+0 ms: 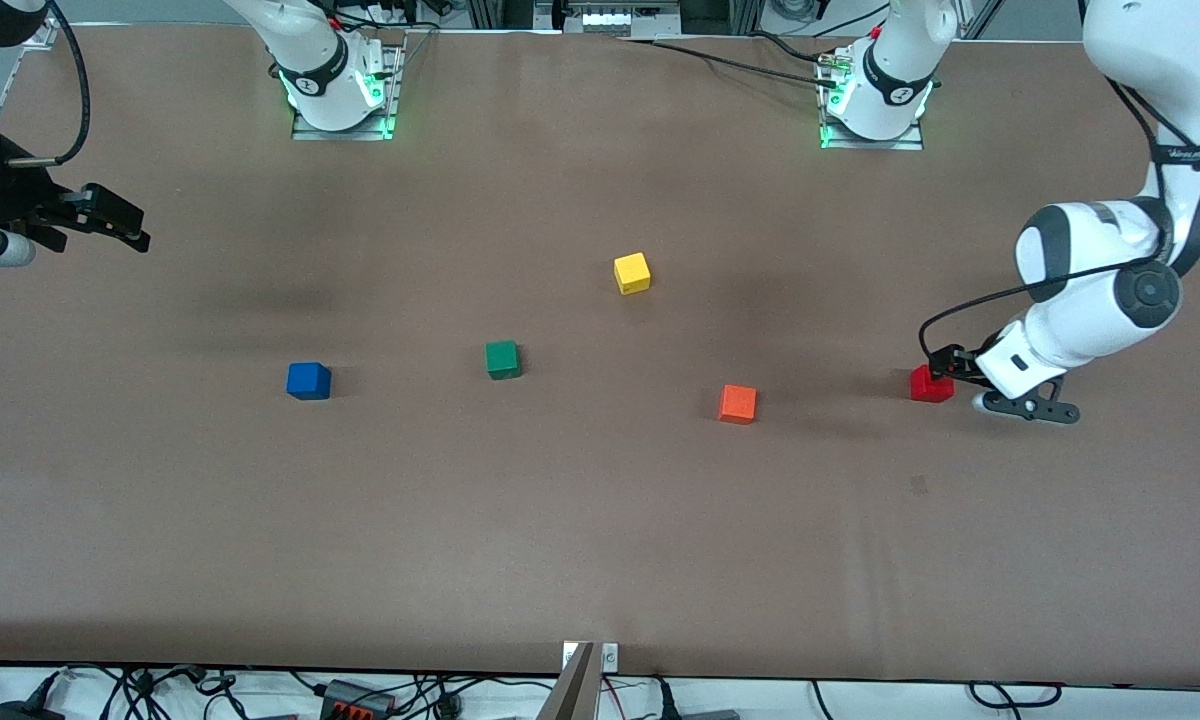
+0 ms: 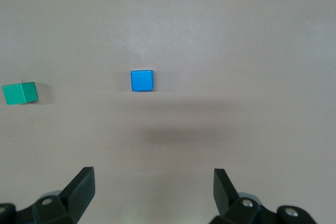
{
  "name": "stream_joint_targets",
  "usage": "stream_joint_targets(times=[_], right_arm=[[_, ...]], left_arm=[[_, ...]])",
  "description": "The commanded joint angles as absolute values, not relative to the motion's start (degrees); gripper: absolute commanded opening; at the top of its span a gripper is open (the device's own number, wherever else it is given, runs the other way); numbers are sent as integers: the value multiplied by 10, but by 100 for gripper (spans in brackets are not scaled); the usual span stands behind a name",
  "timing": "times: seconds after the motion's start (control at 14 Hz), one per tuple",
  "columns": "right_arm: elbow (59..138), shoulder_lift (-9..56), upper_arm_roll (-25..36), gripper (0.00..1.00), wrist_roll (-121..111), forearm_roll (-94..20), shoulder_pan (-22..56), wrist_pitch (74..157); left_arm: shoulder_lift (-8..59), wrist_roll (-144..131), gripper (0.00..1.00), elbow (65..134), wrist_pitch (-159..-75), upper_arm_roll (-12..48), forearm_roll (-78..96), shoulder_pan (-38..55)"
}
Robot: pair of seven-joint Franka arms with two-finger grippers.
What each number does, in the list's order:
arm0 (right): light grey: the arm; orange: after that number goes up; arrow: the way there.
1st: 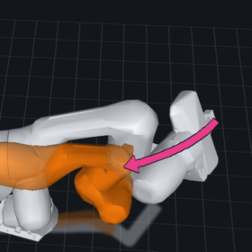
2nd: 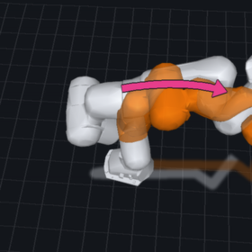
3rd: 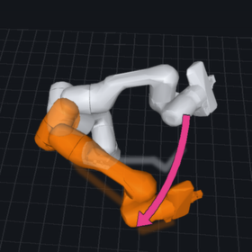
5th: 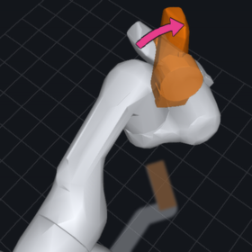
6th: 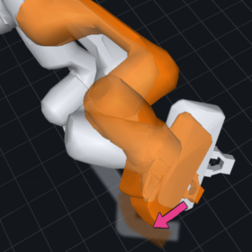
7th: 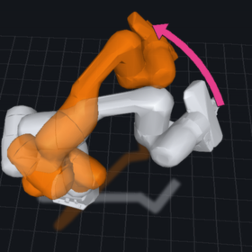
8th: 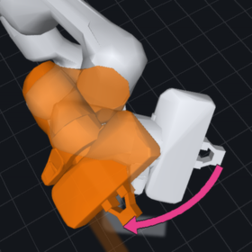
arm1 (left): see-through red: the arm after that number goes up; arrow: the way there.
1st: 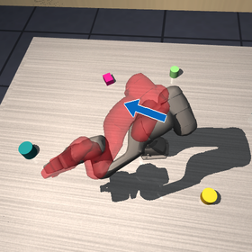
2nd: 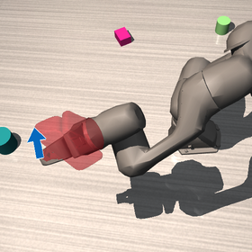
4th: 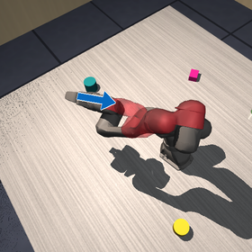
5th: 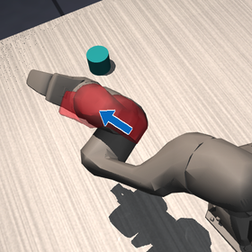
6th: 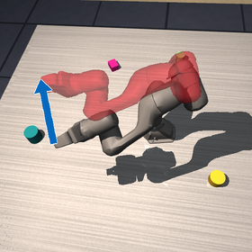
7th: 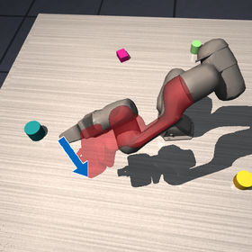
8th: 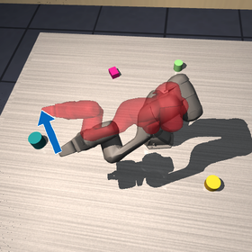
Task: Pass red block to right arm, stack on blue
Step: 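Lower the left gripper onto the red cube and close it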
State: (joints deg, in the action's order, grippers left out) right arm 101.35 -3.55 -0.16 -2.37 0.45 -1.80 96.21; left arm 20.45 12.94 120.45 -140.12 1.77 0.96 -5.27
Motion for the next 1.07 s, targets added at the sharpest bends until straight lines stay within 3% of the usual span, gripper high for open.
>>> stream_joint_targets(times=[0.0, 0.29, 0.36, 0.71, 1.0], right_arm=[[1020, -40, -4, 100, -25, 10, -19, 959], [1020, -35, -4, 100, -27, 10, -18, 948], [1020, -34, -4, 100, -27, 10, -18, 948], [1016, -24, -9, 100, -24, -3, -16, 945], [1014, -11, -10, 100, -25, -68, -6, 944]], left_arm=[[220, 152, 100, 1239, -1473, 20, 12, -55], [245, 152, 100, 1252, -1511, 22, 12, -61], [248, 152, 94, 1255, -1514, 23, 12, -61], [250, 170, 24, 1255, -1511, 24, 12, -61], [222, 191, 14, 1245, -1480, 27, 11, -61]])
